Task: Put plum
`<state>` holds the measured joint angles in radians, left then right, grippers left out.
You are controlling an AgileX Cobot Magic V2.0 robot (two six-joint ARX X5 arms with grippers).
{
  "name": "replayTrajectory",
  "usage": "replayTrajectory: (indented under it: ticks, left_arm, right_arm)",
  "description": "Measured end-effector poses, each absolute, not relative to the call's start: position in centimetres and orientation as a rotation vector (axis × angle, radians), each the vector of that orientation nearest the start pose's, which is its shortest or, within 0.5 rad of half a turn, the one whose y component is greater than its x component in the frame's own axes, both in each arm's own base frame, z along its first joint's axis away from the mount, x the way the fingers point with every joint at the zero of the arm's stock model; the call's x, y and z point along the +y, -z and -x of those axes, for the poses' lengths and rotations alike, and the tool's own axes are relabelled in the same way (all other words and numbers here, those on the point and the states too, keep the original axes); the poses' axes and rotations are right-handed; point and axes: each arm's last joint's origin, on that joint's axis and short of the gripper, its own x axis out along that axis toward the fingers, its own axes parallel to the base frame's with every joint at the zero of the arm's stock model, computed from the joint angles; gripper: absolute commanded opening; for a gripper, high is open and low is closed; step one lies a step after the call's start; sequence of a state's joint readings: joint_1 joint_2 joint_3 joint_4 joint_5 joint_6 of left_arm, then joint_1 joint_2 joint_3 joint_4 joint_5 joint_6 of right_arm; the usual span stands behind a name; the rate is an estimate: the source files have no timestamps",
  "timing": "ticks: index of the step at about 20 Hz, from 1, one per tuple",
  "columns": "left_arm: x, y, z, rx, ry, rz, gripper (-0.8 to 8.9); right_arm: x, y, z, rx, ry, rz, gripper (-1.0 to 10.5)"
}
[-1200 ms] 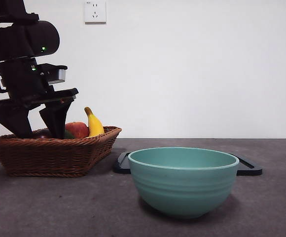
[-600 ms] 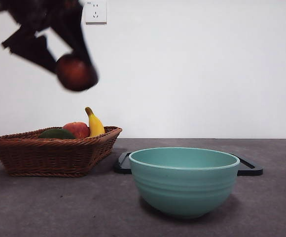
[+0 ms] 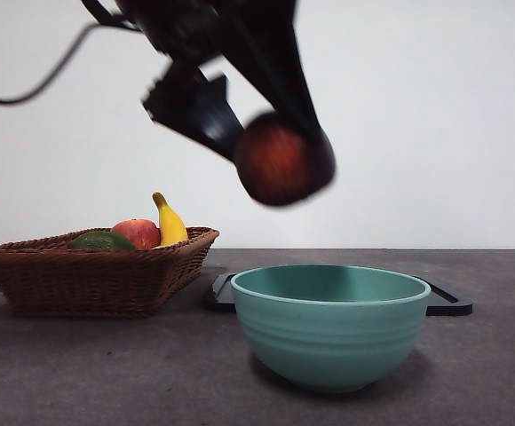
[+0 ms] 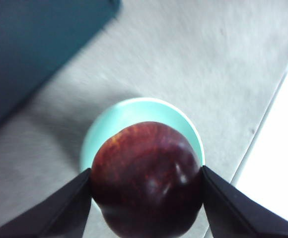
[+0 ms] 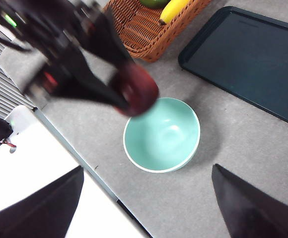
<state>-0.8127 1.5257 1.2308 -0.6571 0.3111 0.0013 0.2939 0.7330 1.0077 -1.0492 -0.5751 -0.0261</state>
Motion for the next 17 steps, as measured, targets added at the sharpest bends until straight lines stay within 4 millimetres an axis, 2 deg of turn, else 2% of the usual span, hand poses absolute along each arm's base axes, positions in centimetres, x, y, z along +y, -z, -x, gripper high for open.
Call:
replayTrajectory:
  ticks: [5,8,17]
  left_arm:
    - [-26.4,-23.4,-21.2,1.045,1.015,-0.382,2.44]
    - [-27.8,-21.5,-20.8,1.060,1.009,-0.465,2.44]
    - [-29.0,-20.0,-20.2,1.045,0.990,-0.573,2.62]
  right_arm:
    - [4.7,-34.0,-10.0,0.780,-0.834,-0.089,4.1]
    - [4.7,-34.0,-10.0,0.779,-0.834,-0.089,4.1]
    - [4.7,-34.0,-10.0,0.782,-0.834,-0.089,4.1]
